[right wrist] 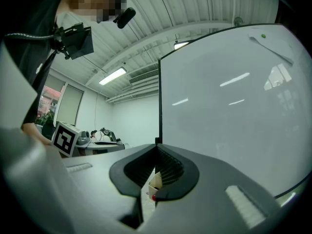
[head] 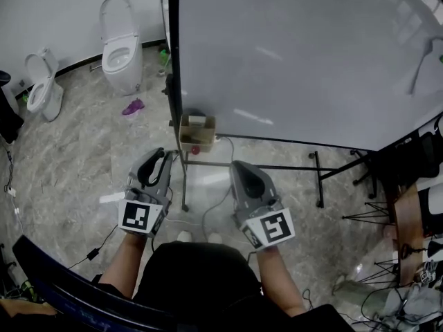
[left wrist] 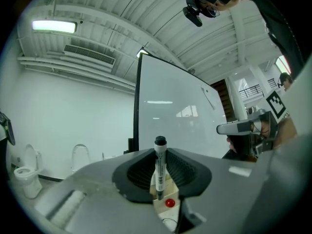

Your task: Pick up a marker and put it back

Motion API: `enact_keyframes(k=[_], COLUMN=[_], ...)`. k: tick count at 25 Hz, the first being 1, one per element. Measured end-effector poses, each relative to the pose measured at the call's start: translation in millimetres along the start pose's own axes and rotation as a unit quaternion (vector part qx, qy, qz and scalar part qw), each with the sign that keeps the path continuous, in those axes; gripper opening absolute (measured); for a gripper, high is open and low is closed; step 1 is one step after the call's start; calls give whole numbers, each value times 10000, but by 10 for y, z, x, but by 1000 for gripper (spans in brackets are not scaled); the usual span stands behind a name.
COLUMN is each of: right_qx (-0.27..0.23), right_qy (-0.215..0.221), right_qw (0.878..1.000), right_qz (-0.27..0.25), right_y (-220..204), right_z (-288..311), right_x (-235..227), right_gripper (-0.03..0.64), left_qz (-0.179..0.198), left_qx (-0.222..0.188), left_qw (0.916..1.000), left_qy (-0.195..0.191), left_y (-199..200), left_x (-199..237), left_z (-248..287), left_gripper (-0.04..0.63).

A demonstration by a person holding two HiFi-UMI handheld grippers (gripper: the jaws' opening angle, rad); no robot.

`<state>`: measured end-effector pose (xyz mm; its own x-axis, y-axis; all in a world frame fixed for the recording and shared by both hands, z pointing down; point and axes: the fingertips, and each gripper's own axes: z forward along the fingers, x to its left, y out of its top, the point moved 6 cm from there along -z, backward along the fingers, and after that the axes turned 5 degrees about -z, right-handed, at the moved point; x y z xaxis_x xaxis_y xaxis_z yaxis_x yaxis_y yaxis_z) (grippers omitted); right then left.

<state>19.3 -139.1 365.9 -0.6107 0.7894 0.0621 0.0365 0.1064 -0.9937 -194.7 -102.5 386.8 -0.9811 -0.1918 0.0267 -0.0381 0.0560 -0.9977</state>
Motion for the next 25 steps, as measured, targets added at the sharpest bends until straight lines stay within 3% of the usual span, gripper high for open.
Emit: enact_keyframes(k=[11, 15, 20, 25], right_qx=[103, 185, 255, 333], right_qy=[-504, -794, -1155, -1384], right_qw=[9987, 9966, 9929, 9897], right_qz=[-55, -87, -121, -148], right_y=[-33, -48, -51, -67], right_z=[-161, -286, -463, -572], right_x=[-177, -253, -326, -354], right_gripper=[9, 9, 9, 9], left_qz=[-9, 157, 246, 393], left_qx=[87, 599, 406, 393], left_qw=[9987, 9961, 9936, 9923], left_qy=[-498, -624, -1025, -1102], left_y=[-166, -289, -381, -540], left_x=[-45, -68, -177, -191], left_z=[476, 604, 814, 974], left_gripper=[74, 74, 74, 74])
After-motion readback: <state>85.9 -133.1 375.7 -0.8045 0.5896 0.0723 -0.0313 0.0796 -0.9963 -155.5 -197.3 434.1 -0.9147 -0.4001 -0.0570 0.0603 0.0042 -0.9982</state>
